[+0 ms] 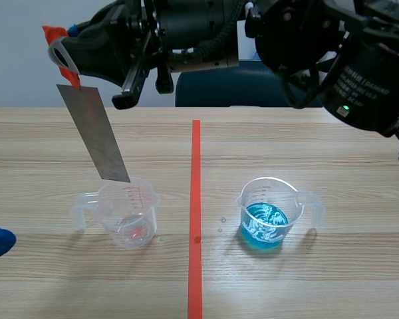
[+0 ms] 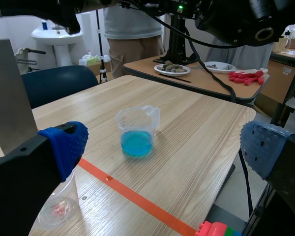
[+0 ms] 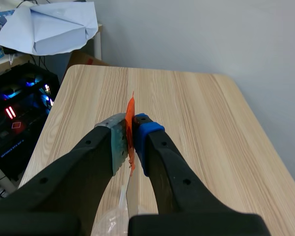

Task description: Do the redox reaction experiment

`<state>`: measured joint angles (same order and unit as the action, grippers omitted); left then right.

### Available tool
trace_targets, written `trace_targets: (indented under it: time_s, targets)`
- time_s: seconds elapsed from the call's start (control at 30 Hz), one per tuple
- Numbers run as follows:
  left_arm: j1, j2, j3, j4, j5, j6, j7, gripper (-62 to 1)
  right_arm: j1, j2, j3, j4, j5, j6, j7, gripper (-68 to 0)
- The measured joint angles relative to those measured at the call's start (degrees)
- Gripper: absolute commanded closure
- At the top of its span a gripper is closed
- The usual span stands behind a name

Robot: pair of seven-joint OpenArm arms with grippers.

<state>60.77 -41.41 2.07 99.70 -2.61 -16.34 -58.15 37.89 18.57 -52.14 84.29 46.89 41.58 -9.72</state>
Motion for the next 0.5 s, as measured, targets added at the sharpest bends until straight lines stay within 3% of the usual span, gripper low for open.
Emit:
trace_targets:
  time_s: [0.5]
  targets:
    - [0.0,0.0,0.0,0.0,0.0,0.0,0.0,-62.3,-0.8,-1.2,0.0,-6.9,-2.6,0.0,3.3,-0.8]
